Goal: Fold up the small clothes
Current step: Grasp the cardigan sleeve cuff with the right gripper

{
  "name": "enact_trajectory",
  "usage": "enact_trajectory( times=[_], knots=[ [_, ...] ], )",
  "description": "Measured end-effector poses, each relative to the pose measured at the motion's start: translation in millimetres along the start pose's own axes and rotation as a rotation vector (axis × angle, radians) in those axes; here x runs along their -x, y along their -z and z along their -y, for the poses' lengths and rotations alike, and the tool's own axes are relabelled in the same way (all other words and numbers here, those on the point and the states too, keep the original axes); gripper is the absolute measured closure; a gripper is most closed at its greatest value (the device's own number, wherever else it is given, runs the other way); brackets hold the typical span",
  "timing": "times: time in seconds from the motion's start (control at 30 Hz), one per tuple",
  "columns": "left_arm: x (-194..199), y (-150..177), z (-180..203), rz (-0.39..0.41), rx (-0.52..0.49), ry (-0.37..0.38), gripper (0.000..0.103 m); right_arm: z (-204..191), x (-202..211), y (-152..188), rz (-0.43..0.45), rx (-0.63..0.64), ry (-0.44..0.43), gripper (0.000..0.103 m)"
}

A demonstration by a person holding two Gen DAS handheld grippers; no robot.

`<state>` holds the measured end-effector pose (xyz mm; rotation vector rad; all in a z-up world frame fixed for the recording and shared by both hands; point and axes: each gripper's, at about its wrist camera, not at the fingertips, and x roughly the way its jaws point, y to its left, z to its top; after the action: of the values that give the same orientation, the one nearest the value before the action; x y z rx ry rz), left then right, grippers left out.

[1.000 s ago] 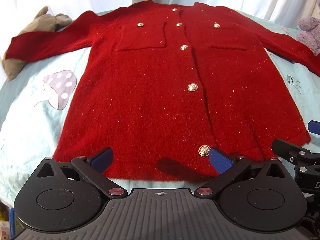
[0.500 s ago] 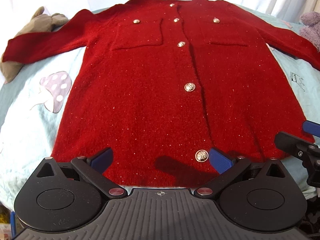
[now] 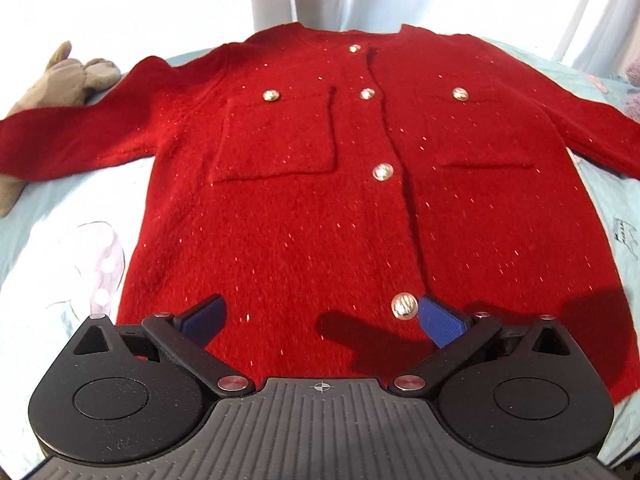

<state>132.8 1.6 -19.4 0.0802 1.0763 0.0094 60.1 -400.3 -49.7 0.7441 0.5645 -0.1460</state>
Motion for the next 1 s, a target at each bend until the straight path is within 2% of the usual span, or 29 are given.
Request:
enact_trajectory(
  times=[0.07, 0.17, 0.27, 0.4, 0.47, 0.7, 0.73, 0.77, 0.8, 0.87, 1.0],
  knots=[
    [-15, -12, -6, 0.004, 0.021, -0.019, 0.000, 26, -9, -30, 0.049, -0.064, 0.082, 0.040],
    [-39, -26, -14, -0.002, 0.058, -0.057, 0.000, 60, -24, -66, 0.120, -0.124, 0.218, 0.054],
    [-59, -33, -22, -0.031, 0.098, -0.065, 0.000, 88, -39, -95, 0.179, -0.134, 0.370, 0.054],
    [-76, -35, -28, -0.057, 0.144, -0.045, 0.000, 124, -53, -116, 0.205, -0.203, 0.452, 0.054],
    [-76, -37, -28, -0.050, 0.152, -0.042, 0.000, 135, -60, -121, 0.210, -0.235, 0.466, 0.054],
    [-77, -36, -28, -0.047, 0.152, -0.033, 0.000, 141, -78, -131, 0.238, -0.193, 0.431, 0.055],
    [-77, -36, -28, -0.044, 0.154, -0.029, 0.000, 140, -80, -132, 0.236, -0.185, 0.430, 0.064],
    [-77, -36, -29, -0.041, 0.157, -0.025, 0.000, 139, -82, -134, 0.225, -0.176, 0.423, 0.080],
    [-78, -35, -29, -0.037, 0.155, -0.023, 0.000, 138, -83, -135, 0.218, -0.166, 0.425, 0.085],
    [-78, -35, -29, -0.031, 0.152, -0.020, 0.000, 132, -81, -136, 0.224, -0.140, 0.433, 0.090],
    [-77, -35, -30, -0.032, 0.151, -0.013, 0.000, 106, -66, -138, 0.275, -0.057, 0.438, 0.091]
  ],
)
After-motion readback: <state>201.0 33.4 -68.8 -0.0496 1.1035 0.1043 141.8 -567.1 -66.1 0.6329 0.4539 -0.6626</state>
